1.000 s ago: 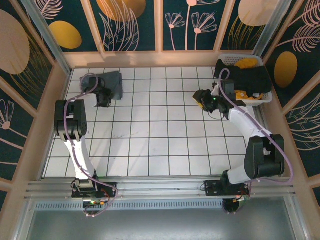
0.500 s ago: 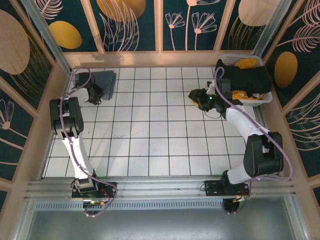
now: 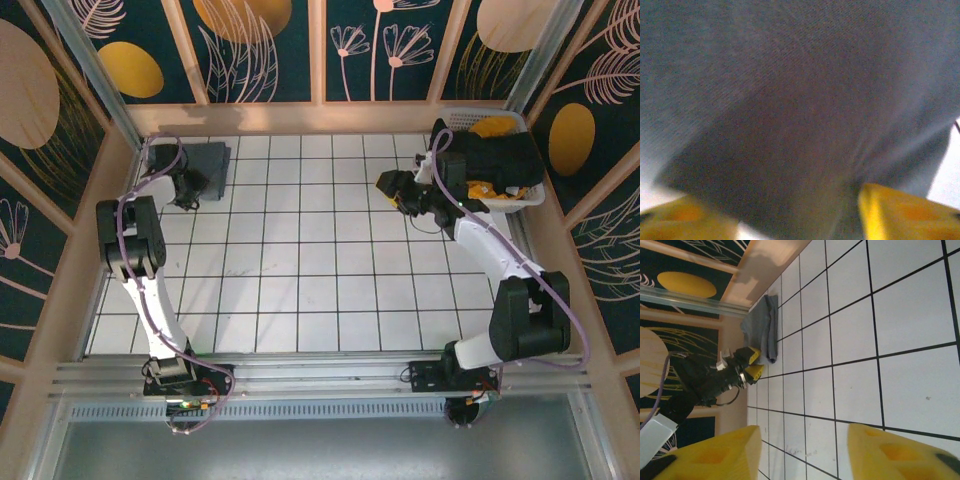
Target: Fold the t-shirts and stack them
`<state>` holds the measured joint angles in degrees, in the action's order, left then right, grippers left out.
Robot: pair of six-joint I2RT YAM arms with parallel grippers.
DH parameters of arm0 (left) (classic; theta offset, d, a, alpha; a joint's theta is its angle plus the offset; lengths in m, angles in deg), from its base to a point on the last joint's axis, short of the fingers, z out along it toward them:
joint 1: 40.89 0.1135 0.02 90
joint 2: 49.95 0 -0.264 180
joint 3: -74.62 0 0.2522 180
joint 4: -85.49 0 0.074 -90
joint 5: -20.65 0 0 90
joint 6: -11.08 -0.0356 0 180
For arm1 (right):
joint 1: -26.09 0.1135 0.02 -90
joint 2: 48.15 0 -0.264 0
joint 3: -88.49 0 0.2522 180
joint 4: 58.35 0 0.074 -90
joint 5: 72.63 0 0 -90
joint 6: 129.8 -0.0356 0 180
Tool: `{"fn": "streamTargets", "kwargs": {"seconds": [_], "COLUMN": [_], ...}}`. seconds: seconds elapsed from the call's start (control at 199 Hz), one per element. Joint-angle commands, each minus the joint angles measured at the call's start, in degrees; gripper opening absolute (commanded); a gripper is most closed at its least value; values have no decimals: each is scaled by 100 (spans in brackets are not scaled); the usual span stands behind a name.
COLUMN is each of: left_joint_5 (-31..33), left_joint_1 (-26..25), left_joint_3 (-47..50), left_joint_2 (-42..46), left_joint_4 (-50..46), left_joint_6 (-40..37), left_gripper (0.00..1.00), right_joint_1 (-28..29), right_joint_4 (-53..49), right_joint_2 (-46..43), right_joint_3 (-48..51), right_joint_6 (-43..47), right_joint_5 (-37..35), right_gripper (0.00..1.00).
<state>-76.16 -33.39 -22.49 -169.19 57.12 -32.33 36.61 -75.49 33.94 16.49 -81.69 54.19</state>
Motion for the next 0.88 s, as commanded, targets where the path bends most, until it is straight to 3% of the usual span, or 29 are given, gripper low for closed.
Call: {"fn": "streamTargets", "kwargs": {"seconds": [0.0,0.04,0.055,0.216,0.346,0.446,0.562,0.617,0.702,0.747,0.797,0.877], "left_joint_5": [-151,-121,-62,699,1488,2701,4676,5084,5115,5097,4664,4371], "left_joint_1": [-18,-86,-117,-566,-1153,-1625,-1743,-1744,-1744,-1731,-1705,-1646], "left_joint_3": [443,645,712,1702,2577,3177,3681,4162,5322,5751,5989,6109], "left_joint_2": [1101,1461,1601,3184,4392,5365,6189,6563,6953,6838,6462,5720], "left_joint_4": [282,397,405,631,531,-77,-955,-135,2217,3094,3575,4056], "left_joint_6": [341,440,475,942,925,502,469,-596,-2717,-3298,-3770,-3796], "left_gripper": [99,99,99,99,99,99,99,99,99,99,99,99], "right_joint_1": [33,19,9,-194,-199,-198,-205,-262,-274,-279,-306,-415], "right_joint_4": [150,152,149,-459,-1048,-1458,-1273,-290,1724,2700,3047,3452], "right_joint_2": [-241,-292,-314,-547,-1099,-1584,-2114,-2361,-2650,-2606,-2395,-2016], "right_joint_3": [-288,-331,-355,-672,-671,-382,479,1230,2564,3199,3473,3749], "right_joint_6": [185,206,209,402,976,1399,1740,2431,3331,3736,3927,3915], "right_joint_5": [160,105,81,-721,-1935,-3155,-5015,-5285,-5473,-5574,-5630,-5507], "right_gripper": [59,94,98,99,99,99,99,99,99,99,99,99]}}
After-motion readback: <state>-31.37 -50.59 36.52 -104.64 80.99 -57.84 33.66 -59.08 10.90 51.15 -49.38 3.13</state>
